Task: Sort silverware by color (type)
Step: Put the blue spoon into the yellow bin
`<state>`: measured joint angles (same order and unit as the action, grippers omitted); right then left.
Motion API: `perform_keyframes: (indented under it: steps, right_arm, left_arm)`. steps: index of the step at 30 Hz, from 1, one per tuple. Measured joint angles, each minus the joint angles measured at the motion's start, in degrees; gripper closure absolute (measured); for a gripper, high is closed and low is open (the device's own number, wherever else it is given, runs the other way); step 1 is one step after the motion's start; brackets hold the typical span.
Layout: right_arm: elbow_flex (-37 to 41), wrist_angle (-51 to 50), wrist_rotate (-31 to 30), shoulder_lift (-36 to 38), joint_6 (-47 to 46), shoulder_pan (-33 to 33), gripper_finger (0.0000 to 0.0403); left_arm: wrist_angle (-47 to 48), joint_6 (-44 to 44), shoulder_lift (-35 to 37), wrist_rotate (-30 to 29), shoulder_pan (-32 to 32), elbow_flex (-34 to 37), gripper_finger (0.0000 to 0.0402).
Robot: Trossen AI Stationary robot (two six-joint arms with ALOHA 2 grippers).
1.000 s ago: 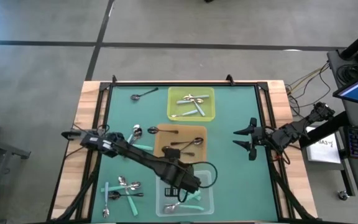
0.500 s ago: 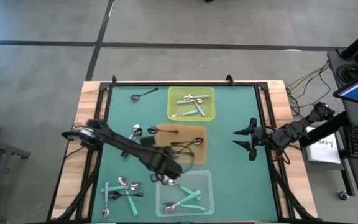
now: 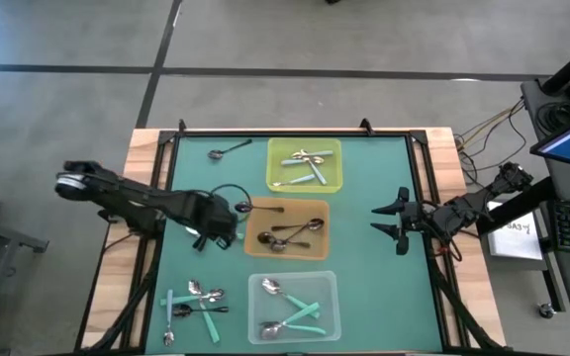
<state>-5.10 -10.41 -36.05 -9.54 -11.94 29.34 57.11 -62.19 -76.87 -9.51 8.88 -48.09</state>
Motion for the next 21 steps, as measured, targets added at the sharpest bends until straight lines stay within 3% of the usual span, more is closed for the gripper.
perform_keyframes:
  steps: [8, 21]
  right_arm:
    - [0.00, 0.00, 0.00, 0.00, 0.00, 0.01, 0.0218]
    - [0.00, 0.00, 0.00, 0.00, 0.00, 0.00, 0.0218]
  left_arm:
    - [-7.31, 0.64, 6.48, -3.20, -8.03, 12.12, 0.0326]
    - [-12.63, 3.17, 7.59, -5.66, -9.49, 19.85, 0.0326]
